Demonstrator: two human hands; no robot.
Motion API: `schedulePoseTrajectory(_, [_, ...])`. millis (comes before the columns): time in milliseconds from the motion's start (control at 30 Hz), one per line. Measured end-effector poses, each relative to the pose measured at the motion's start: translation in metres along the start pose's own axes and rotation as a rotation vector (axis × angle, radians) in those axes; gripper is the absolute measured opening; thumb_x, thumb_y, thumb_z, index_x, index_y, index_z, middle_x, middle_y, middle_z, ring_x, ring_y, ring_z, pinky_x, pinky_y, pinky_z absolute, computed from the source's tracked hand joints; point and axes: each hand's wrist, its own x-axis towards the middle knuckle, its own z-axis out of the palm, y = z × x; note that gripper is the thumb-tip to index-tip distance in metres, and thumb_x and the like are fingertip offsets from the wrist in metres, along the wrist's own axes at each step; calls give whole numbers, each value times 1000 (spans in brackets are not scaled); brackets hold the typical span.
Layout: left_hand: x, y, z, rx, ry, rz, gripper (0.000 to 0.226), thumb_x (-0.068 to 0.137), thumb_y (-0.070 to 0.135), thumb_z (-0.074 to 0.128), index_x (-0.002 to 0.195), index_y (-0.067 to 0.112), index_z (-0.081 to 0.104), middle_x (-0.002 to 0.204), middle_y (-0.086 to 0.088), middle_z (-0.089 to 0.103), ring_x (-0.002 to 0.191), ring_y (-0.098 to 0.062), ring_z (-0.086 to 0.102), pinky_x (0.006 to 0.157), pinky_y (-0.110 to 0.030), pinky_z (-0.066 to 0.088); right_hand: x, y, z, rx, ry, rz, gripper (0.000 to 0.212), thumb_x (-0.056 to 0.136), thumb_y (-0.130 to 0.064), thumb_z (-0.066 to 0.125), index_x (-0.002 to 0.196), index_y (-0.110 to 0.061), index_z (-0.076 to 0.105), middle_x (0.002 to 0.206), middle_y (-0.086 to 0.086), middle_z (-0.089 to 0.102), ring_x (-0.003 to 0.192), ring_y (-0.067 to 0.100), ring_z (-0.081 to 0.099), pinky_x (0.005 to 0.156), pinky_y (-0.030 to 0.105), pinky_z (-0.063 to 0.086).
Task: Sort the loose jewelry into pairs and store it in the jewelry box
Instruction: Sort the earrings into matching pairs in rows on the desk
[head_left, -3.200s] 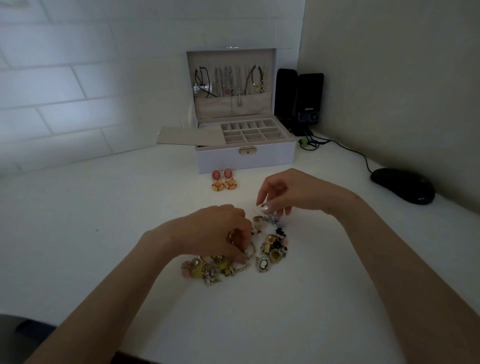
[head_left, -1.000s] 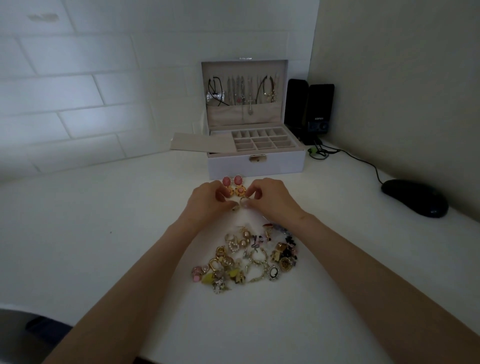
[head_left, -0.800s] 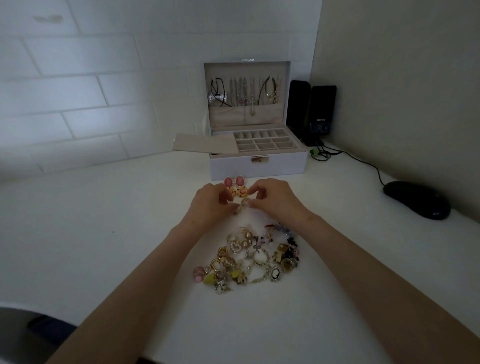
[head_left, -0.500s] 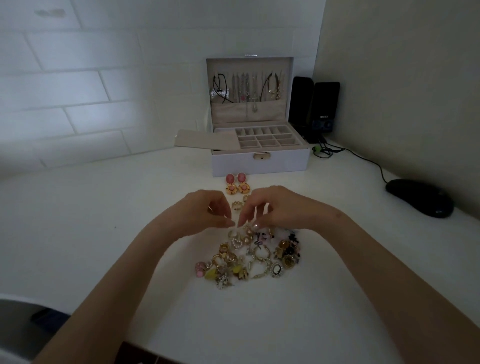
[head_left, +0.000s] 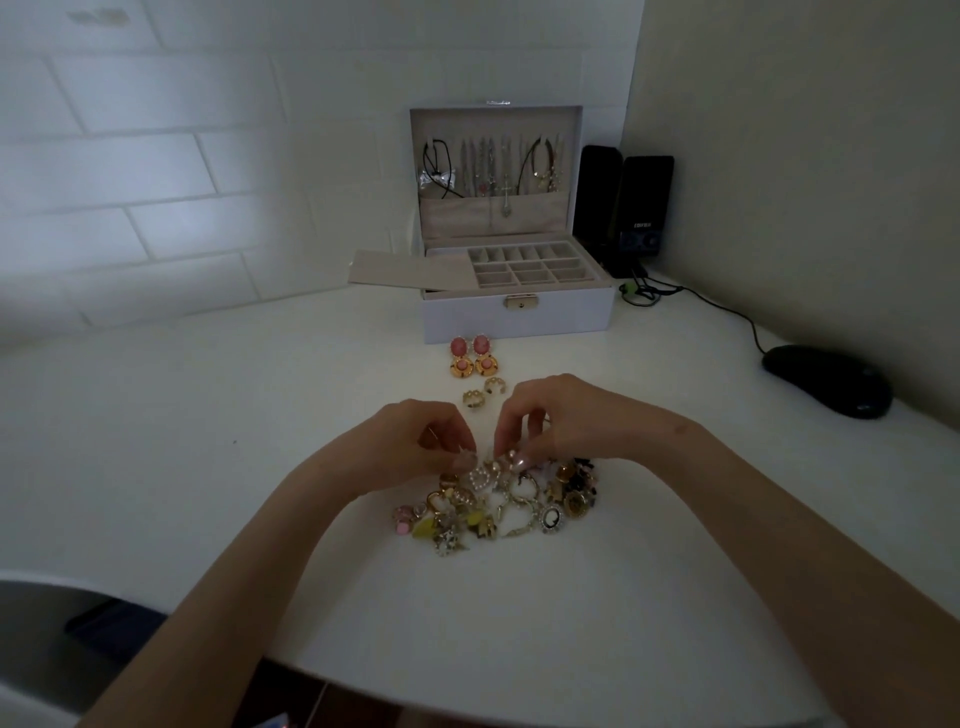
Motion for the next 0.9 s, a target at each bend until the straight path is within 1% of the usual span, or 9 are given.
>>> schedulePoseTrajectory(133, [-2, 6, 6, -21, -7, 18, 8, 82, 21, 68, 90, 21, 67, 79, 8, 65, 64, 4, 58, 68, -14, 48, -12, 1, -1, -5, -2, 11, 17, 75, -11, 76, 84, -24, 70, 85, -14, 59, 82, 17, 62, 70, 24, 53])
schedulePoseTrajectory(233, [-4, 12, 10, -53, -24, 24, 10, 83, 20, 68, 92, 17, 68, 82, 3, 67, 69, -4, 61, 74, -24, 53, -20, 3, -1, 7, -3, 17, 17, 76, -12, 76, 83, -27, 70, 86, -12, 59, 85, 19, 62, 69, 22, 52])
schedulePoseTrajectory(300, [-6, 15, 13, -72, -30, 37, 9, 83, 20, 68, 92, 17, 68, 83, 0, 68, 70, -5, 62, 72, -26, 53, -26, 3, 0, 12, -4, 21, 17, 76, -13, 75, 83, -27, 70, 87, -12, 58, 85, 19, 62, 66, 19, 49])
schedulePoseTrajectory(433, [-10, 20, 19, -60, -43, 61, 8, 83, 22, 68, 91, 20, 68, 85, 0, 69, 74, -8, 63, 71, -21, 52, -39, 3, -2, -16, -35, 31, 14, 79, -13, 73, 85, -26, 70, 90, -12, 57, 85, 19, 62, 69, 21, 51])
schedulePoseTrajectory(567, [-16, 26, 27, -38, -61, 82, 8, 82, 24, 69, 90, 23, 68, 79, 9, 66, 69, 3, 59, 69, -12, 48, -51, 1, -3, -52, -58, 50, 12, 79, -15, 73, 88, -23, 71, 91, -11, 55, 85, 18, 62, 73, 27, 53])
schedulePoseTrajectory(633, [-19, 29, 30, -38, -69, 75, 9, 81, 24, 69, 90, 24, 66, 80, 9, 65, 69, 3, 59, 68, -12, 49, -54, -1, -2, -99, -51, 54, 12, 78, -17, 73, 89, -23, 71, 92, -10, 53, 85, 14, 60, 74, 28, 52])
schedulePoseTrajectory(733, [-25, 37, 33, 10, 47, 61, 10, 82, 27, 68, 85, 25, 60, 84, 7, 62, 74, -5, 58, 67, -17, 49, -56, -2, 3, -198, 1, 26, 14, 76, -21, 75, 87, -29, 70, 95, -12, 49, 94, 7, 51, 75, 21, 44])
schedulePoseTrajectory(800, [-31, 44, 35, 111, 166, 92, 18, 80, 32, 69, 75, 29, 52, 80, 9, 54, 69, -5, 50, 63, -18, 43, -57, -4, 6, -234, 8, 5, 16, 74, -25, 76, 84, -34, 68, 98, -10, 49, 97, 6, 44, 79, 19, 39])
schedulePoseTrajectory(900, [-41, 55, 44, 241, 167, 121, 23, 76, 39, 70, 70, 31, 49, 74, 12, 46, 65, -4, 42, 60, -17, 34, -56, -7, 12, -319, -3, -6, 19, 75, -29, 76, 91, -31, 66, 99, -6, 48, 95, 8, 40, 81, 23, 38])
